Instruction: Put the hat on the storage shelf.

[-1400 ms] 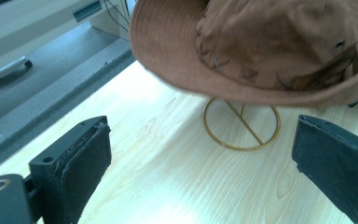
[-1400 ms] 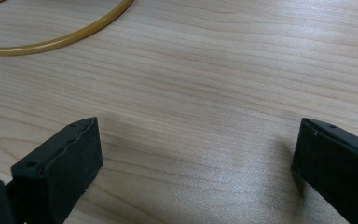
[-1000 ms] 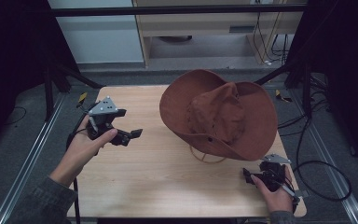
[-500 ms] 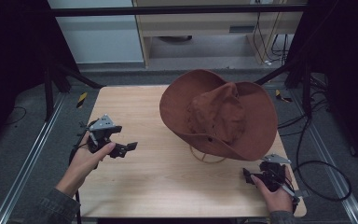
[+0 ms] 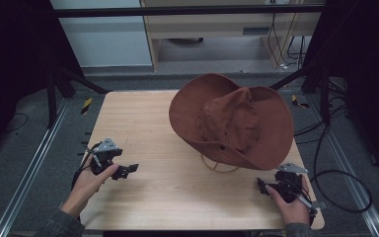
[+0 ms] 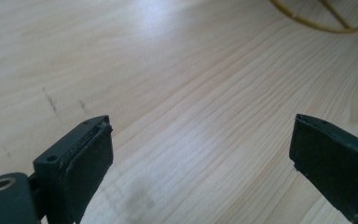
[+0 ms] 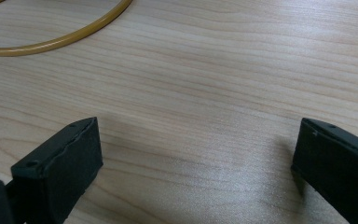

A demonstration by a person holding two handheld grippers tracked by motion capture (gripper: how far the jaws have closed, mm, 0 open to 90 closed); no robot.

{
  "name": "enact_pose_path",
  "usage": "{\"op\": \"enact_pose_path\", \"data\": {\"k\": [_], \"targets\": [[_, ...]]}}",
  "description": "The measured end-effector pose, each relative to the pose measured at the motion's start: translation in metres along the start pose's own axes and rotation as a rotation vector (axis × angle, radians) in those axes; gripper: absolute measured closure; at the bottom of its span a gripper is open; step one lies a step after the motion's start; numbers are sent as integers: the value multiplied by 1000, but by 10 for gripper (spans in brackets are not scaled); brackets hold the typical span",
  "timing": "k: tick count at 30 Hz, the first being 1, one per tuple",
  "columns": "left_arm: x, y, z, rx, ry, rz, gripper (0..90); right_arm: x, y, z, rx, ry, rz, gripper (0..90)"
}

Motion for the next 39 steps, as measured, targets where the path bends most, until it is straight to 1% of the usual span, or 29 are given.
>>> {"op": "enact_pose_path", "data": {"k": [1, 3, 5, 6, 7, 8, 9, 10, 13, 14, 17, 19, 21, 22, 25, 26, 28, 29, 31, 32, 33, 36, 37, 38, 39], "targets": [[0, 0, 0, 0, 0, 0, 57, 0, 0, 0, 0, 0, 0, 15], [-6, -3, 8, -10, 14, -10, 56, 0, 0, 0, 0, 1, 1, 15], [-11, -4, 14, -22, 14, -23, 57, 0, 0, 0, 0, 1, 0, 15], [-14, -6, 18, -25, 23, -24, 57, 0, 0, 0, 0, 1, 1, 15], [-14, -6, 18, -25, 23, -24, 57, 0, 0, 0, 0, 1, 1, 15], [-17, -9, 25, -39, 20, -39, 57, 0, 0, 0, 0, 1, 0, 15], [-18, -10, 28, -39, 22, -42, 58, 0, 0, 0, 0, 1, 1, 15], [-18, -11, 31, -36, 32, -40, 58, 0, 0, 0, 0, 0, 0, 15], [-20, -15, 38, -45, 17, -58, 57, 0, 0, 0, 0, 1, 0, 15], [-20, -16, 40, -47, 22, -60, 58, 0, 0, 0, 0, 1, 1, 15], [-20, -18, 41, -39, 24, -53, 56, 0, 0, 0, 0, 0, 1, 15], [-22, -19, 41, -38, 11, -63, 56, 0, 0, 0, -1, 1, 0, 15], [-22, -19, 41, -40, 7, -63, 55, 0, 0, 0, -1, 1, 0, 14], [-21, -19, 40, -37, 0, -55, 54, 0, 0, 0, -1, 1, 0, 15], [-22, -18, 40, -33, 6, -49, 51, 0, 0, 0, -1, 1, 0, 15], [-24, -18, 41, -39, 8, -57, 49, 0, 0, 0, -1, 0, 0, 15], [-25, -19, 42, -44, 12, -55, 48, 0, 0, 0, -1, 1, 1, 15], [-27, -19, 44, -46, 26, -52, 48, 0, 0, 0, 0, 1, 1, 15], [-28, -18, 45, -52, 22, -53, 43, 0, 0, 0, 0, 1, 0, 15], [-30, -18, 46, -50, 10, -57, 43, 0, 0, 0, -1, 0, 0, 15], [-31, -17, 47, -50, 9, -65, 42, 0, 0, 0, -1, 1, 0, 15], [-34, -18, 48, -32, -17, -78, 37, 0, 0, 0, -1, 1, 1, 15], [-34, -18, 48, -32, -17, -78, 34, 0, 0, 0, -1, 1, 1, 15], [-34, -19, 49, -27, -41, -77, 20, 0, 0, 0, -1, 1, 1, 15], [-34, -19, 49, -27, -43, -74, 15, 0, 0, 0, -1, 1, 0, 15]]}}
Point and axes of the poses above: each handheld gripper's, and its own axes: y roughly backward along the jaws, z roughly out of its underside, x roughly to its right, the point moved 9 cm from there along -y, roughly forward along the jaws, and after that the axes turned 13 degrees about y, right-handed, at the moved point
